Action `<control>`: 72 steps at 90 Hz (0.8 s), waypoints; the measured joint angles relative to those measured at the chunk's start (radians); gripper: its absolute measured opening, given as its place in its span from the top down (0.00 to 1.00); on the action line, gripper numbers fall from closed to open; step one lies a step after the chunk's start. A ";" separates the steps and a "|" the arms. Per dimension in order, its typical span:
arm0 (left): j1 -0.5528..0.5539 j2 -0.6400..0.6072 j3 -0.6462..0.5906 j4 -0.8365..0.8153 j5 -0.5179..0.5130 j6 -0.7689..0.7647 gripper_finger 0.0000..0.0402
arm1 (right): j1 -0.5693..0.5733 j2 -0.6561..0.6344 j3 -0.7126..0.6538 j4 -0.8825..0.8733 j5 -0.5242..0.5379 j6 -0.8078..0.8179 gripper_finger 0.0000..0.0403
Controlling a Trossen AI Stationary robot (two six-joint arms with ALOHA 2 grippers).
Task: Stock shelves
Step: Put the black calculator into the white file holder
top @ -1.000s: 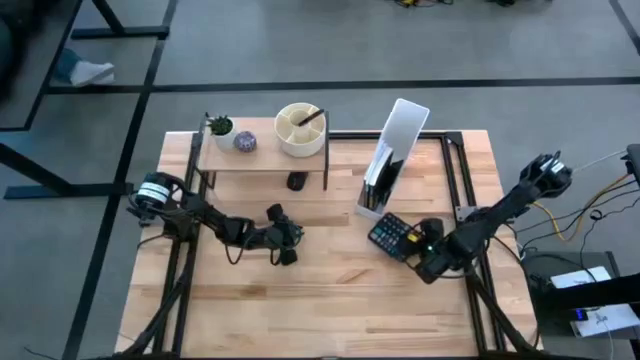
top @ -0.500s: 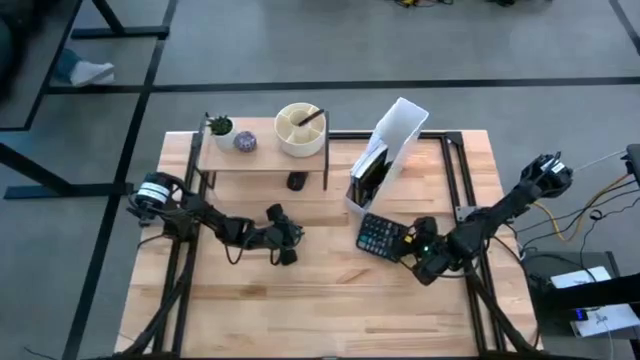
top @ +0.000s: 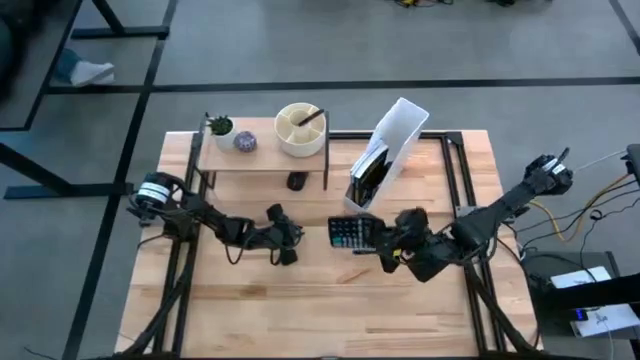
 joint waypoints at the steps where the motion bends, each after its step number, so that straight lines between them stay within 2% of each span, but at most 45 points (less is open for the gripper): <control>1: 0.000 0.000 0.000 0.000 0.000 0.000 0.84 | -0.006 0.000 0.008 0.000 0.003 -0.029 0.98; 13: 0.000 0.000 0.000 0.000 0.000 0.000 0.84 | -0.072 0.000 0.081 0.008 0.015 -0.456 0.98; 32: 0.000 0.000 0.000 0.001 0.000 0.007 0.84 | -0.188 -0.001 0.126 0.008 0.019 -0.948 0.98; 46: 0.000 0.000 0.000 0.002 -0.002 0.007 0.84 | -0.233 -0.001 0.125 0.006 -0.019 -1.348 0.98; 59: 0.000 0.000 0.000 0.001 -0.020 0.007 0.84 | -0.276 -0.001 0.129 -0.005 -0.081 -1.527 0.98; 72: 0.000 0.002 -0.002 -0.005 -0.100 0.008 0.84 | -0.310 0.003 0.173 -0.144 -0.128 -1.644 0.98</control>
